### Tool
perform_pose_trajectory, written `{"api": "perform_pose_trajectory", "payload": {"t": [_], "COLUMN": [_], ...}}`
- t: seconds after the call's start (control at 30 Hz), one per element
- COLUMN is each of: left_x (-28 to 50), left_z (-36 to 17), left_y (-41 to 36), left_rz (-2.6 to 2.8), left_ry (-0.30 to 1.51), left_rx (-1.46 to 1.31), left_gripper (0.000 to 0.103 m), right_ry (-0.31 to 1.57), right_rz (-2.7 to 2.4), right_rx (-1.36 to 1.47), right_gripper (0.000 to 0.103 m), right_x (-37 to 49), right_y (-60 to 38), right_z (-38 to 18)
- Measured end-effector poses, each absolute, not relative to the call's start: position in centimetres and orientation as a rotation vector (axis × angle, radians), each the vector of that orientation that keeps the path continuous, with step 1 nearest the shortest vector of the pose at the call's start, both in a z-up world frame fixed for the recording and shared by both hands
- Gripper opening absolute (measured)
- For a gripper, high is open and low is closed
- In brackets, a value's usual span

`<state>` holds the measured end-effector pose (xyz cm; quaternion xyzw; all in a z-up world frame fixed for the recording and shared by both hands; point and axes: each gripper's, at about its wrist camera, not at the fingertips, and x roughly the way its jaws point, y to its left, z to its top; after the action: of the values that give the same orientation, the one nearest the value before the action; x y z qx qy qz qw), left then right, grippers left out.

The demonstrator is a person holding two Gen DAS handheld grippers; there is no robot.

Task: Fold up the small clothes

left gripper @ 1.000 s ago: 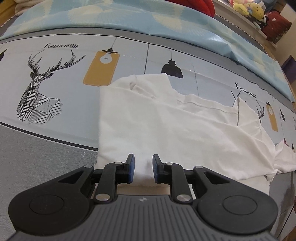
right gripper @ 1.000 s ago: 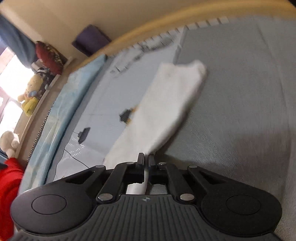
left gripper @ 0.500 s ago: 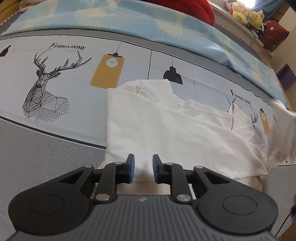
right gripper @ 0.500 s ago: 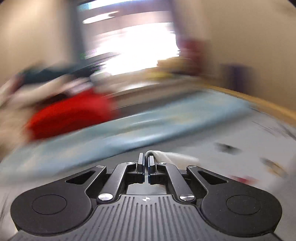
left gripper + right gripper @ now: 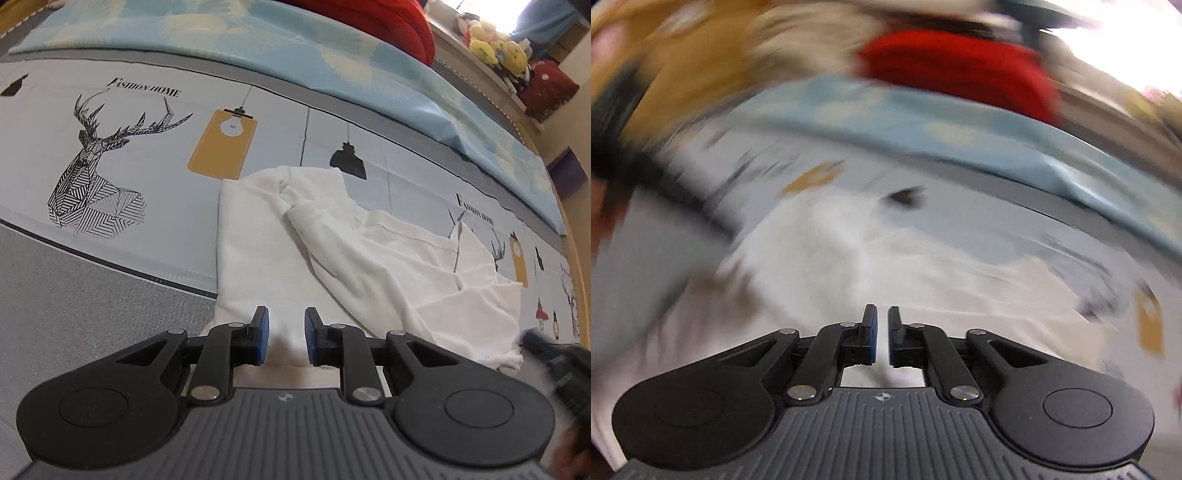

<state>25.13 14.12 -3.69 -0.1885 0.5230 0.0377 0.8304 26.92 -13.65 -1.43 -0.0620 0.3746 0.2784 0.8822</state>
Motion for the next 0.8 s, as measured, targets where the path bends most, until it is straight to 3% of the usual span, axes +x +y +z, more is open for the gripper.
{"api": "perform_pose_trajectory", "payload": {"t": [0.1, 0.27, 0.43, 0.57, 0.8], "left_x": [25.5, 25.6, 25.7, 25.9, 25.8], "left_z": [-3.8, -4.1, -4.4, -4.7, -4.8], "left_y": [14.3, 13.7, 12.6, 12.8, 14.4], "left_rz": [0.098, 0.118, 0.106, 0.124, 0.145], "left_ry": [1.098, 1.093, 1.093, 1.096, 1.097], "left_rx": [-0.432, -0.447, -0.426, -0.422, -0.422], "left_gripper": [0.023, 0.023, 0.023, 0.023, 0.023], "right_ry": [0.872, 0.814, 0.880, 0.951, 1.052], "right_rz": [0.273, 0.235, 0.306, 0.374, 0.480], "right_rx": [0.092, 0.341, 0.282, 0.243, 0.245], "right_gripper": [0.021, 0.023, 0.025, 0.036, 0.041], "right_x": [28.2, 26.7, 29.3, 30.4, 30.8], "right_y": [-17.8, -21.8, -18.2, -14.6, -8.5], "right_z": [0.7, 0.0, -3.3, -6.2, -8.7]}}
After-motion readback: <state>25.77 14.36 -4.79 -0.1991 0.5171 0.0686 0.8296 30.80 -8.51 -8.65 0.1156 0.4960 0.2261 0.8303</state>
